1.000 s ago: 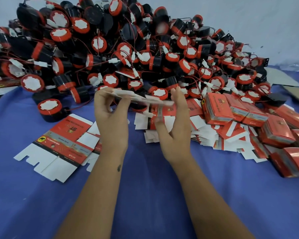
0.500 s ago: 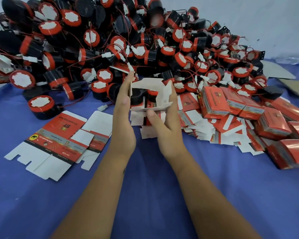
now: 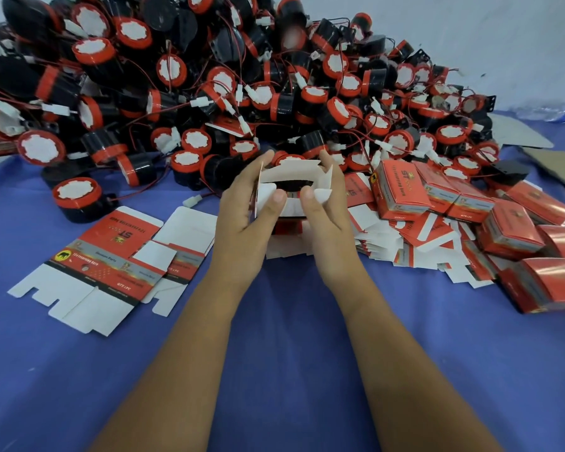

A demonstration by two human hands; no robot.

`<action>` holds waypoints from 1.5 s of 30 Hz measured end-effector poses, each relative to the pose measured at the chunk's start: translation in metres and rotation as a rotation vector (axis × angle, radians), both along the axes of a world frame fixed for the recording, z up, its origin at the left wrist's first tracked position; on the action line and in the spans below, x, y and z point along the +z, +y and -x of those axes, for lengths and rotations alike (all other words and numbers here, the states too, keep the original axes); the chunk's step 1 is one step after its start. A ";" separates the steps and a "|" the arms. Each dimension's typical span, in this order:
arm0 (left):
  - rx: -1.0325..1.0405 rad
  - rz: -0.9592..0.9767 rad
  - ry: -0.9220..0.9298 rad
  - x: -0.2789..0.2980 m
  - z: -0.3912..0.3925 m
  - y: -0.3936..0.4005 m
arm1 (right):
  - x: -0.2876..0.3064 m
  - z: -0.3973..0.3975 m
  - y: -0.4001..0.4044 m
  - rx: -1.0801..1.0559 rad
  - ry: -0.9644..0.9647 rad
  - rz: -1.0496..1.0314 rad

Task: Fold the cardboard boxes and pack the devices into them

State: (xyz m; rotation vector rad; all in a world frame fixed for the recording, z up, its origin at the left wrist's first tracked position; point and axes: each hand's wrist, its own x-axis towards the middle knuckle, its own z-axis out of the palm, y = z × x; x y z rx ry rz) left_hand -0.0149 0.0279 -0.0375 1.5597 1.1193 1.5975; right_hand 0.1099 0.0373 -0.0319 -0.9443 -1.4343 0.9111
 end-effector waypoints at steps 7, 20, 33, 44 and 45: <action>-0.022 0.099 -0.287 0.001 0.004 0.007 | -0.004 0.004 0.004 -0.139 -0.080 -0.017; -0.170 0.080 -0.053 -0.003 -0.002 0.000 | -0.002 0.008 0.001 -0.161 -0.013 0.060; 0.046 0.136 -0.280 -0.003 -0.001 0.006 | 0.022 0.005 0.006 0.147 -0.053 0.201; -0.164 0.172 -0.574 0.002 -0.001 0.006 | -0.001 0.011 0.000 0.047 -0.007 0.160; -0.175 0.180 -0.577 0.001 -0.001 0.006 | -0.001 0.010 0.000 0.050 -0.013 0.157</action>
